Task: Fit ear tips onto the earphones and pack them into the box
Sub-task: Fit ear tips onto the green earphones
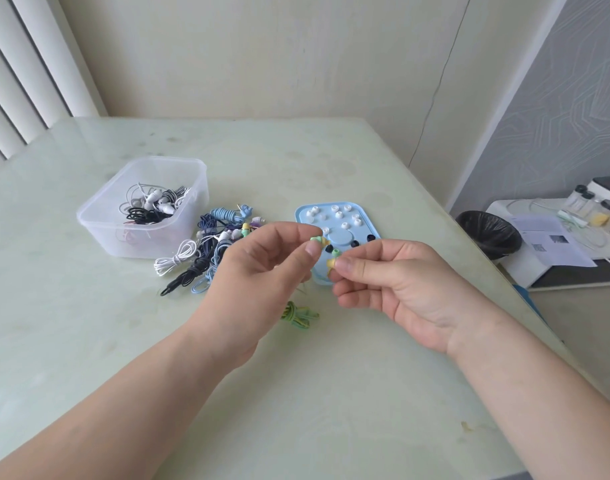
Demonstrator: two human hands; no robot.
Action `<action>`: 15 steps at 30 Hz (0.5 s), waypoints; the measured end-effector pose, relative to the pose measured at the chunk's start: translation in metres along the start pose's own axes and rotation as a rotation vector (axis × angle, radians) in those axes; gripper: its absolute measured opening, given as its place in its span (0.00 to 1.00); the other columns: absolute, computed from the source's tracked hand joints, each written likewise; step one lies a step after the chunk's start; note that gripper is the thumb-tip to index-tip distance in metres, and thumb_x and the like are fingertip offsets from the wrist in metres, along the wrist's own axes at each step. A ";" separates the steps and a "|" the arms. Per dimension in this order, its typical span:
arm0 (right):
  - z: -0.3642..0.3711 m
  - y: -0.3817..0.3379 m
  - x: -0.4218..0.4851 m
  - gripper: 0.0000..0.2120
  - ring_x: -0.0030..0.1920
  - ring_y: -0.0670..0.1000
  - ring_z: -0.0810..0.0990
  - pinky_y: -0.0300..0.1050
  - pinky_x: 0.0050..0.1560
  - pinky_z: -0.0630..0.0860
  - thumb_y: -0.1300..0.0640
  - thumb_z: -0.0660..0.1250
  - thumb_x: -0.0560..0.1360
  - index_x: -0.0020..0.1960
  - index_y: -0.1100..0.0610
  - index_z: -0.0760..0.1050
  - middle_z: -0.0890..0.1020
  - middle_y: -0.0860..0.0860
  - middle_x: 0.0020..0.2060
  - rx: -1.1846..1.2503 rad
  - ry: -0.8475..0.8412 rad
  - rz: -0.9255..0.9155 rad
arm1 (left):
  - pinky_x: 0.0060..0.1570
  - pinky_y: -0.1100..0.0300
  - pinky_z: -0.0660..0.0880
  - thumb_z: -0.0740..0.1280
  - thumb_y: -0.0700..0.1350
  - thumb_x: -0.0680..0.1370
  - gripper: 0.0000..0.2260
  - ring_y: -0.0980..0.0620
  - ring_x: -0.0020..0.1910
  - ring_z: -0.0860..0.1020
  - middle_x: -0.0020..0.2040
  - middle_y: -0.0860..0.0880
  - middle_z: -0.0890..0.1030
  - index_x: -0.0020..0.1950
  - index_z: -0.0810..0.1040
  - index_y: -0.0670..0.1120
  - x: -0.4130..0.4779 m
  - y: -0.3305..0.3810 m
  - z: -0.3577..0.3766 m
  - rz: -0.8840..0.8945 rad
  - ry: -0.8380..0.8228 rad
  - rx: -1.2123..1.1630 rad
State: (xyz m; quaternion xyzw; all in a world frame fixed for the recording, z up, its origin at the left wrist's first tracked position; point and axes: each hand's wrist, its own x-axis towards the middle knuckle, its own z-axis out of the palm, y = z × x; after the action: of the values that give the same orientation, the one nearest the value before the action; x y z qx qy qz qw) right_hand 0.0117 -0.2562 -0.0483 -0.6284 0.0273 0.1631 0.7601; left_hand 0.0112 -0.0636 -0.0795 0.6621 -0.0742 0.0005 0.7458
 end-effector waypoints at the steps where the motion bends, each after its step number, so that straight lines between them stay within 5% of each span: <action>1: 0.002 0.001 0.000 0.11 0.37 0.56 0.85 0.45 0.39 0.83 0.65 0.76 0.69 0.49 0.67 0.81 0.85 0.62 0.41 -0.002 -0.005 -0.002 | 0.61 0.40 0.78 0.74 0.47 0.79 0.08 0.47 0.51 0.82 0.52 0.44 0.85 0.56 0.84 0.46 -0.001 0.000 0.001 -0.004 -0.021 -0.010; 11: 0.015 0.014 0.008 0.06 0.33 0.53 0.80 0.44 0.33 0.78 0.65 0.77 0.70 0.44 0.63 0.82 0.84 0.56 0.34 -0.054 0.092 -0.123 | 0.48 0.52 0.82 0.68 0.42 0.82 0.08 0.45 0.46 0.84 0.49 0.41 0.84 0.58 0.79 0.39 -0.002 -0.004 0.005 -0.118 -0.065 -0.153; 15: 0.016 0.014 0.009 0.05 0.30 0.50 0.74 0.43 0.29 0.70 0.57 0.79 0.70 0.42 0.58 0.86 0.81 0.52 0.30 -0.257 0.185 -0.211 | 0.40 0.59 0.79 0.69 0.40 0.82 0.06 0.49 0.39 0.80 0.42 0.46 0.82 0.56 0.81 0.38 0.000 -0.006 0.004 -0.126 0.007 -0.170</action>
State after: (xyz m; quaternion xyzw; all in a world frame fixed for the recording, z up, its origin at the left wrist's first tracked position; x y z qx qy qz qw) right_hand 0.0135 -0.2370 -0.0608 -0.7319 0.0100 0.0263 0.6808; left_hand 0.0109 -0.0679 -0.0849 0.5996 -0.0295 -0.0501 0.7982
